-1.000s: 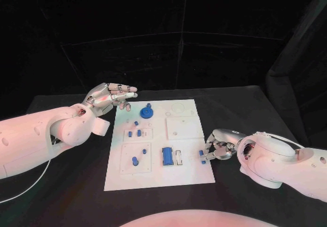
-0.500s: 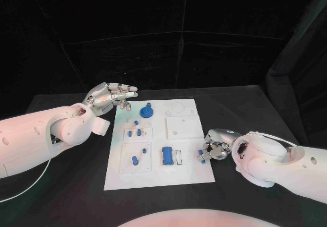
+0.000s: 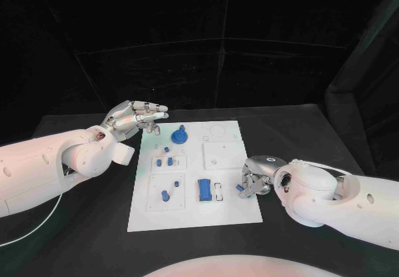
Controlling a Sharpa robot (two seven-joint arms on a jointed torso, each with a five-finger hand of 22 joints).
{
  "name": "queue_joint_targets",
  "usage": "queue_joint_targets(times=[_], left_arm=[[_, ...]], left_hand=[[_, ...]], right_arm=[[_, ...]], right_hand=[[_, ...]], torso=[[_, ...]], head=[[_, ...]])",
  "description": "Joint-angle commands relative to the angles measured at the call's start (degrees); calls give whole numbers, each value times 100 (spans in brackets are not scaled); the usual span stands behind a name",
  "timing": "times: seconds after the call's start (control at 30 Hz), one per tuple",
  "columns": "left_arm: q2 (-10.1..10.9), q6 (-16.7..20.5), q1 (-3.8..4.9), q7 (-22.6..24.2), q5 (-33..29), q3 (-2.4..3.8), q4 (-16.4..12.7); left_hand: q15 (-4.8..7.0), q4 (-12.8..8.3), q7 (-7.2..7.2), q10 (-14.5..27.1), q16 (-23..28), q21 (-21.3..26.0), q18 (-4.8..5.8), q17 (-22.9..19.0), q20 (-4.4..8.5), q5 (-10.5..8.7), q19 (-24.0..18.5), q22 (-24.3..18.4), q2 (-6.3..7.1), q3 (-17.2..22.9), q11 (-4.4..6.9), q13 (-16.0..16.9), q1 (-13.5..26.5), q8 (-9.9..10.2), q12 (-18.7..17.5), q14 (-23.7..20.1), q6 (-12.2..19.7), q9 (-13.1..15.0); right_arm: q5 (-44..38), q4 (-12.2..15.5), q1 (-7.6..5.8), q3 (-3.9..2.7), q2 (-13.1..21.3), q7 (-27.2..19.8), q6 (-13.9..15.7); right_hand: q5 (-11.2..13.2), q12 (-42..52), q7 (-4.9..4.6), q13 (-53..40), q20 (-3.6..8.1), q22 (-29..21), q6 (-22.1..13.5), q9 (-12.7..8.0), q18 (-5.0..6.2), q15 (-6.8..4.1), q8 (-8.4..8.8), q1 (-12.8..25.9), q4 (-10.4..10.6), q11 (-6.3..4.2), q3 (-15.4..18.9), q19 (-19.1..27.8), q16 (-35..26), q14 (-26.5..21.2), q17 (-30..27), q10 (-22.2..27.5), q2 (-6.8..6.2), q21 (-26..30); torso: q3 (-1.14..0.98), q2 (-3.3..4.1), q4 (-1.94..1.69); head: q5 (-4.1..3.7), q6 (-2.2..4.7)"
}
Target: Assemble the parts on the task board
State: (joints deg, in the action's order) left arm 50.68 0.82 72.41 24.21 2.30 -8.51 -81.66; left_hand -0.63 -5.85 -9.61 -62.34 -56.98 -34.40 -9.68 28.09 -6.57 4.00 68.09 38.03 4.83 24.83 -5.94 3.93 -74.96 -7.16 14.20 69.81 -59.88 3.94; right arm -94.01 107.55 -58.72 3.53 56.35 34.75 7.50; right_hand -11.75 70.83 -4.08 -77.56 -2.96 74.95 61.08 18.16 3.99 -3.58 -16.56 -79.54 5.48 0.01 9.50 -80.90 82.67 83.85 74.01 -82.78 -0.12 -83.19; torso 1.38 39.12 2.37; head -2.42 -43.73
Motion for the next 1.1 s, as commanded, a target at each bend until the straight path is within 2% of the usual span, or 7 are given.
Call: queue_joint_targets(times=[0.03, 0.13, 0.4, 0.5, 0.57, 0.77, 1.1], left_arm=[[8, -72, 8, 65, -15, 4, -11], [13, -73, 8, 63, -15, 4, -13], [29, -90, 8, 48, -15, 4, -15], [27, -113, 8, 38, -15, 4, -12], [25, -120, 8, 32, -15, 4, -10], [23, -128, 8, 18, -15, 3, -6], [25, -128, 8, 5, -15, 3, -13]], left_hand=[[-17, -5, -1, 23, 24, 21, -77, -4, 14, 3, 3, -5, -35, -22, 21, -5, 11, -28, 40, -37, -10, -2], [-17, -5, -1, 23, 24, 21, -77, -4, 14, 3, 3, -5, -35, -22, 21, -5, 11, -28, 40, -37, -10, -2], [-17, -5, -1, 23, 24, 21, -77, -4, 14, 3, 3, -5, -35, -22, 21, -5, 11, -28, 40, -37, -10, -2], [-17, 0, 0, 28, 23, 24, -77, -7, 13, 5, 2, -8, -43, -24, 22, -6, 17, -29, 40, -39, -8, -3], [-17, 1, 0, 28, 23, 24, -77, -8, 13, 5, 2, -8, -43, -25, 22, -6, 17, -29, 40, -39, -7, -3], [-16, -3, 1, 34, 23, 26, -78, -10, 13, 5, 1, -9, -42, -25, 23, -7, 14, -28, 39, -41, -3, -4], [-16, -5, 0, 39, 23, 28, -78, -11, 14, 6, 0, -10, -41, -26, 22, -8, 12, -26, 37, -43, 2, -5]], right_arm=[[-437, -53, 51, 49, -40, 193, -606], [-498, -61, 54, 49, -62, 231, -622], [334, 41, 56, 48, 12, 405, -26], [987, 108, 55, 47, 86, 344, 310], [1312, 145, 54, 47, 127, 278, 511], [1915, 218, 51, 45, 189, 54, 1056], [2277, 250, 50, 44, 122, -137, 1352]], right_hand=[[172, -54, -27, 136, 51, 9, -37, -119, -69, -47, 125, -382, -192, -28, -192, 14, -29, 322, 4, 43, 198, 26], [121, -85, -35, 149, 51, 7, -22, -143, -69, -45, 187, -506, -288, -30, -371, 16, -33, 321, 7, 64, 251, 30], [-673, -141, -53, 169, 46, 46, -6, -243, -76, -36, 417, -273, -197, -23, -987, -15, -49, 321, -3, 82, 252, 15], [-728, -181, -55, 188, 28, 37, 18, -298, -75, -24, 534, -2, -85, -14, -1568, -12, -69, 318, -26, 92, 91, 23], [-721, -184, -48, 186, 27, 29, 60, -313, -73, -13, 576, 151, -68, -17, -2016, -7, -77, 319, -30, 89, -105, 32], [-694, -160, -120, 163, 5, 54, 61, -363, -75, 12, 674, 491, -91, 32, -2824, -23, -73, 326, -9, 73, -433, 25], [-662, -142, -129, 150, -10, 62, 69, -396, -75, 22, 710, 722, -127, 51, -3093, -26, -71, 328, 0, 60, -631, 24]], torso=[[0, -3, -8], [1, -8, -6], [-4, -14, -1], [0, -14, -10], [1, -13, -14], [2, -10, -10], [1, -1, -1]], head=[[-2, -11], [3, -19], [40, -13], [36, 8], [36, 13], [51, 21], [90, 18]])
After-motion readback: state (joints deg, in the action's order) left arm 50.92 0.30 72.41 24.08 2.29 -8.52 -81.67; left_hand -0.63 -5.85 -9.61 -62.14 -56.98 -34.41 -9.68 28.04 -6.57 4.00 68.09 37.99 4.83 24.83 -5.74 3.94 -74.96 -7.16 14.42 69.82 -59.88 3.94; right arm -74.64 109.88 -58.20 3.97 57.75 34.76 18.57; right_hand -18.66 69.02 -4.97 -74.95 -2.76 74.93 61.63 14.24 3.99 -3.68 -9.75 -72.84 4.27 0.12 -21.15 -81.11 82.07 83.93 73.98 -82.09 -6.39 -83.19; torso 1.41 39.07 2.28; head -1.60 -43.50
